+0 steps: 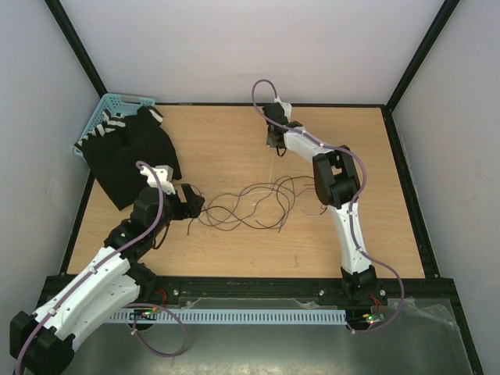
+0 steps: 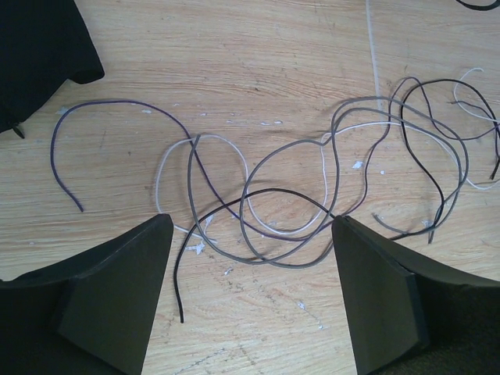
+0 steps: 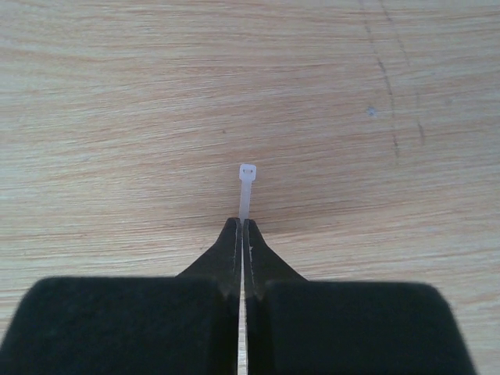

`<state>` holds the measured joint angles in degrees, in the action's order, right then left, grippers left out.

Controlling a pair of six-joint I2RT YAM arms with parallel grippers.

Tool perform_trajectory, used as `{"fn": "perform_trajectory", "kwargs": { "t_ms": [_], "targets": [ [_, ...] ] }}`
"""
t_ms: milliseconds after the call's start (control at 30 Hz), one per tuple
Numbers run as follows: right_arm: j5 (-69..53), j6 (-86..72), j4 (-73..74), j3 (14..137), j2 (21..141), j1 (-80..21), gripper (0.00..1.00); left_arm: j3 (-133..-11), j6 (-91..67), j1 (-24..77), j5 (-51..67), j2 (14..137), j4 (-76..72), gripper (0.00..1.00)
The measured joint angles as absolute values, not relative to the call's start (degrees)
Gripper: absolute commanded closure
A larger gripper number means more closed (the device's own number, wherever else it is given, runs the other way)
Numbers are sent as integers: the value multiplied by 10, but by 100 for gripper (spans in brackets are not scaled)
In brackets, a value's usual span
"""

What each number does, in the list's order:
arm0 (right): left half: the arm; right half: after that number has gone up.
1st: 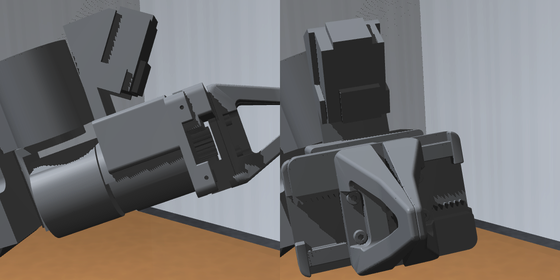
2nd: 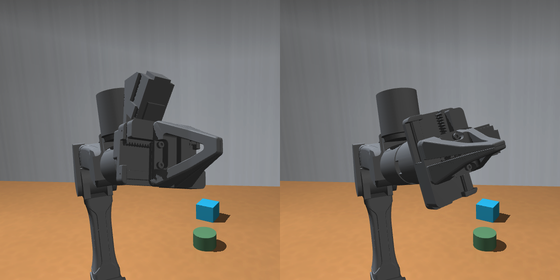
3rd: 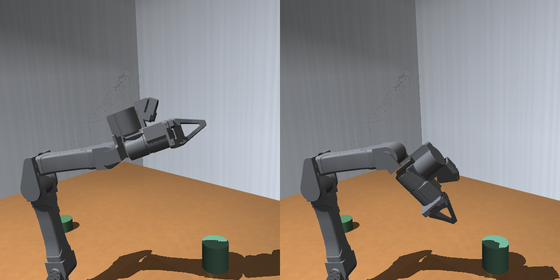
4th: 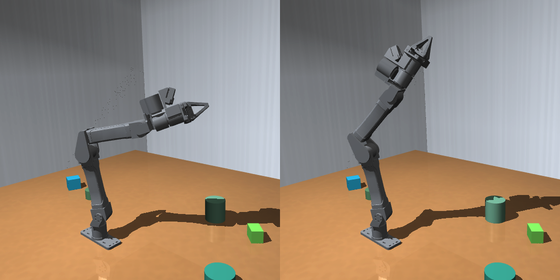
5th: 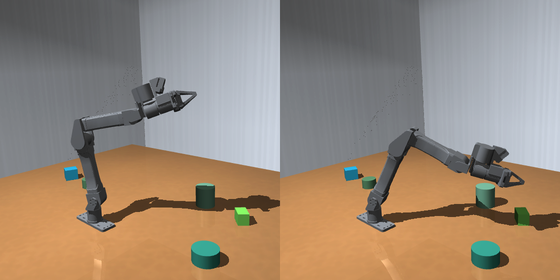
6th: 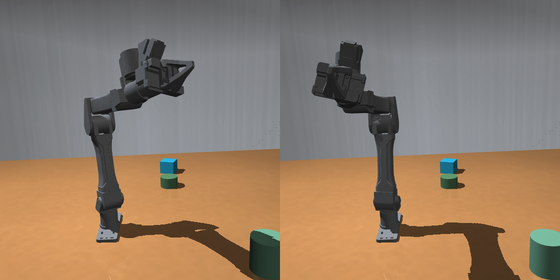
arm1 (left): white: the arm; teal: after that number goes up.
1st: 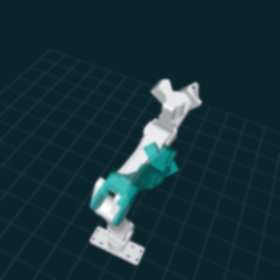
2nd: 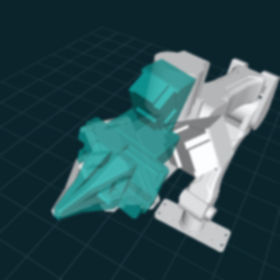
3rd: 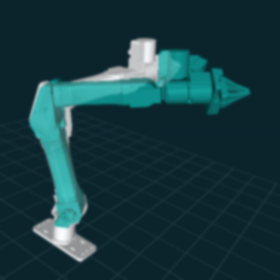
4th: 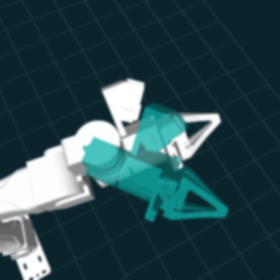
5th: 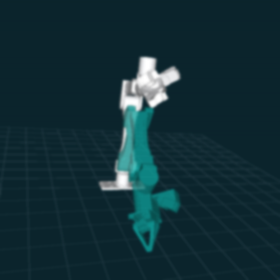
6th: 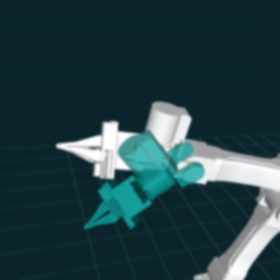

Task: Zip-tie the wires
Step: Pick up the ribbon at the center of the board.

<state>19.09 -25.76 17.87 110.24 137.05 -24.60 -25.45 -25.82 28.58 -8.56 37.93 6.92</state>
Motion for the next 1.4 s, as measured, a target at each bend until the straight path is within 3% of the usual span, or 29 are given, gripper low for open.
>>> {"fn": "perform_trajectory", "kwargs": {
  "t_ms": [300, 600, 1033, 1400],
  "targets": [
    [128, -253, 178, 1176, 1393, -247, 100, -292, -260, 256, -52, 386, 72, 16],
    [88, -228, 107, 1212, 1357, -251, 100, -398, -305, 107, 94, 416, 64, 21],
    [60, -140, -258, 751, 905, -283, 100, -599, -366, 72, 286, 583, -40, 37],
    [57, -51, -352, 489, 700, -427, 100, -605, -366, 206, 315, 635, -109, 42]
  ]
}}
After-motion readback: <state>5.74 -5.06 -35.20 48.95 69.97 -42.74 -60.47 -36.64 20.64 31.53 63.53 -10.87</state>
